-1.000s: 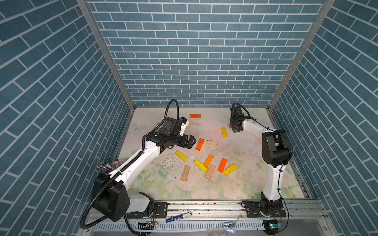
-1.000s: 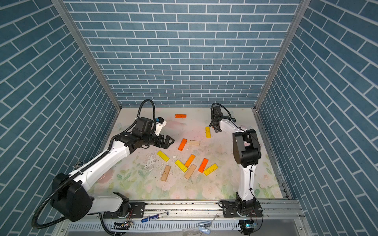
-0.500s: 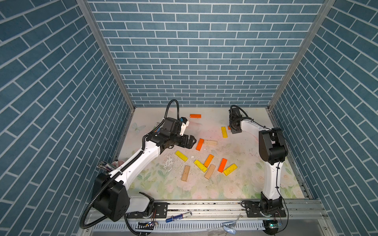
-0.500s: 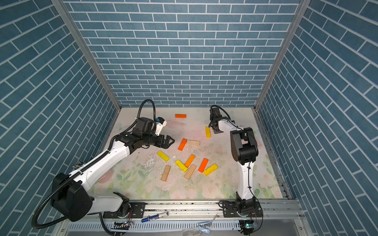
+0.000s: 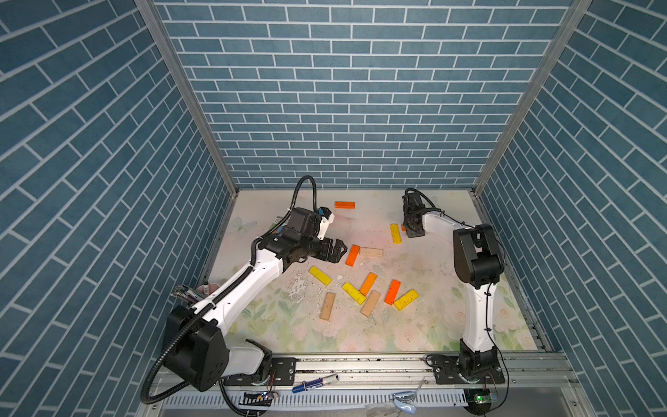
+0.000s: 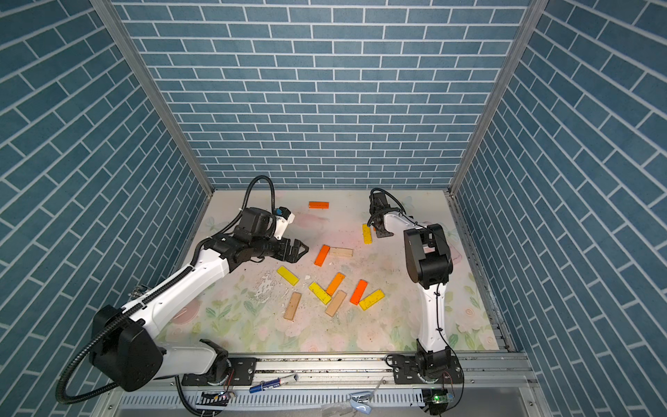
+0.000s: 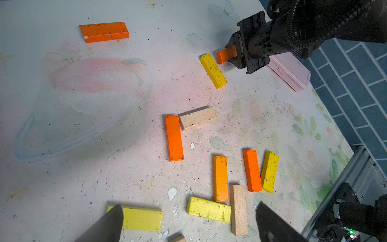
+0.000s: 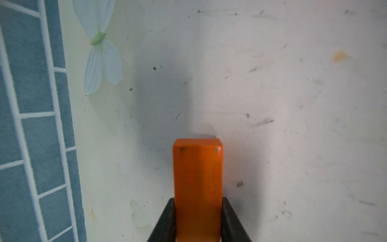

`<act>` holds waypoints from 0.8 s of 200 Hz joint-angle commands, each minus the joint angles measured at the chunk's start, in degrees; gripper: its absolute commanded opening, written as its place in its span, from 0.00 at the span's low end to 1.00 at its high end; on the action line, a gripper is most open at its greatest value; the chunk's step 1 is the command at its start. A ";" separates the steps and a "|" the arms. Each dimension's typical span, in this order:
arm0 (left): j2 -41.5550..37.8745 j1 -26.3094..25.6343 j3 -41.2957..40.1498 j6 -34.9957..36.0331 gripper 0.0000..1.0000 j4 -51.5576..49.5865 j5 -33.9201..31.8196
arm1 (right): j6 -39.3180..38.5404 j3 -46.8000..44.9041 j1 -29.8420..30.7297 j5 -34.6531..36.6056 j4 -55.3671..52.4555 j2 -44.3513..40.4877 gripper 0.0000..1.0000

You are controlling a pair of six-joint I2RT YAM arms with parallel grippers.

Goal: Assemble the number 6 with building blocks
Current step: Place the building block at the center of the board.

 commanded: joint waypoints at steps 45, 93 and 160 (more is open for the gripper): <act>-0.48 -0.49 -0.78 -0.56 0.99 0.14 -0.01 | 5.46 2.31 0.18 -0.24 -0.89 2.26 0.42; -0.56 -0.51 -0.69 -0.39 0.99 0.02 -0.30 | 5.02 2.84 0.60 -0.82 -0.02 -0.72 0.49; -0.93 -0.53 -0.76 -0.02 0.99 -0.46 -0.97 | -21.90 -1.00 0.70 1.94 -0.58 -13.50 0.51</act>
